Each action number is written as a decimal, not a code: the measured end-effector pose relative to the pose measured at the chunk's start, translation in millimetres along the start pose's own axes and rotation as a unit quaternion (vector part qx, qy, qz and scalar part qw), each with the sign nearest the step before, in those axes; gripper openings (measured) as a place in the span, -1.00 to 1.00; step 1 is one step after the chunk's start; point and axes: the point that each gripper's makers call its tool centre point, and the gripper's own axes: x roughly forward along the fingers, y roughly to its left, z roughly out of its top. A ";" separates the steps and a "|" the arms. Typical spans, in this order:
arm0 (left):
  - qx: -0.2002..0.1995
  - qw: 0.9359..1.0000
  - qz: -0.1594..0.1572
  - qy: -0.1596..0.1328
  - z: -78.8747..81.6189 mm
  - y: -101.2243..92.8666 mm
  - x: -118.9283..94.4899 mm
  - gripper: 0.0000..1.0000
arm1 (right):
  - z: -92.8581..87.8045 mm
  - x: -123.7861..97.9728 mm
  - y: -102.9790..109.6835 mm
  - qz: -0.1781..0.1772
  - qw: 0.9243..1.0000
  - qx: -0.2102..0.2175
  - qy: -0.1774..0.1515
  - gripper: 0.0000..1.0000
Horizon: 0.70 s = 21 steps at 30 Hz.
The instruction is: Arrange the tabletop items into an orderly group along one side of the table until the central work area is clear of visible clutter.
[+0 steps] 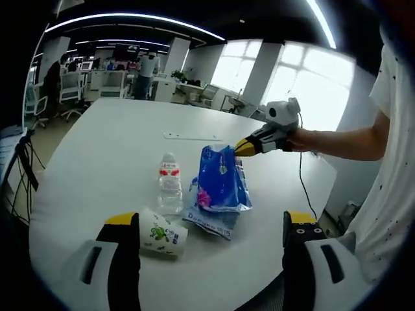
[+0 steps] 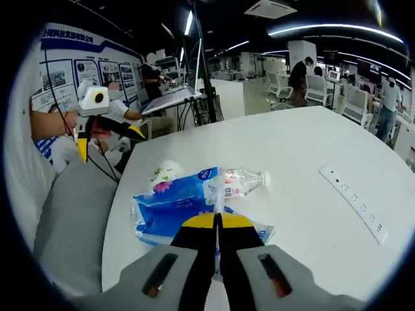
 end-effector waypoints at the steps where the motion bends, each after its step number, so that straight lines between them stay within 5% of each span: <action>1: 0.001 1.000 -0.001 -0.001 1.6 -0.8 1.0 0.87 | 1.8 -1.6 -1.0 -0.004 1.000 0.003 -0.005 -1.00; 21: 0.010 0.999 -0.027 -0.018 30.3 -13.9 20.2 0.47 | 31.4 -33.4 -7.8 -0.063 0.995 0.024 -0.075 -1.00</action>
